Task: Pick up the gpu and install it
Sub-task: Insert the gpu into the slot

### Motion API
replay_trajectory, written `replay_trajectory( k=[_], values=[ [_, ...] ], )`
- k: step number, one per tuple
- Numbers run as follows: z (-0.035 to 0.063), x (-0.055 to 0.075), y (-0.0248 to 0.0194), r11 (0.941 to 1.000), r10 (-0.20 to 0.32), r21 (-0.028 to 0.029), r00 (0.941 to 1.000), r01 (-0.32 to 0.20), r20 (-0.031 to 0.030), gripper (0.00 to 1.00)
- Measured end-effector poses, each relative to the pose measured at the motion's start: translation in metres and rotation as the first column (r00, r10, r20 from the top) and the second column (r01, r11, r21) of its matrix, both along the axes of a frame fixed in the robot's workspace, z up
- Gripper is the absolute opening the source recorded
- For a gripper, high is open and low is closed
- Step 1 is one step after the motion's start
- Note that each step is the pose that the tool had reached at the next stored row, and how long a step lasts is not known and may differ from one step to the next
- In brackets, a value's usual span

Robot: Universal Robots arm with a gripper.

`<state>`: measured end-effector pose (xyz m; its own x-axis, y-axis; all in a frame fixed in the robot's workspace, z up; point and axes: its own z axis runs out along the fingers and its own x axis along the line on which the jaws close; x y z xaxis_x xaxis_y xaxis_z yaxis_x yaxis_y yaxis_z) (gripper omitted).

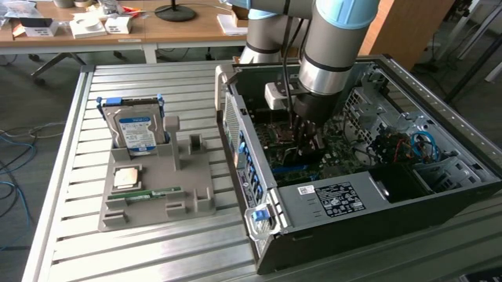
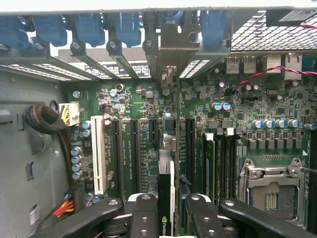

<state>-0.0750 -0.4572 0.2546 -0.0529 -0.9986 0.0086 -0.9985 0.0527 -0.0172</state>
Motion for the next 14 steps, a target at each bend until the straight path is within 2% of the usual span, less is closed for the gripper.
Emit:
replay_trajectory(
  k=[14],
  values=[
    [-0.0016, 0.0000, 0.0000, 1.0000, 0.000, -0.0002, 1.0000, 0.000, -0.0001, 0.26]
  ],
)
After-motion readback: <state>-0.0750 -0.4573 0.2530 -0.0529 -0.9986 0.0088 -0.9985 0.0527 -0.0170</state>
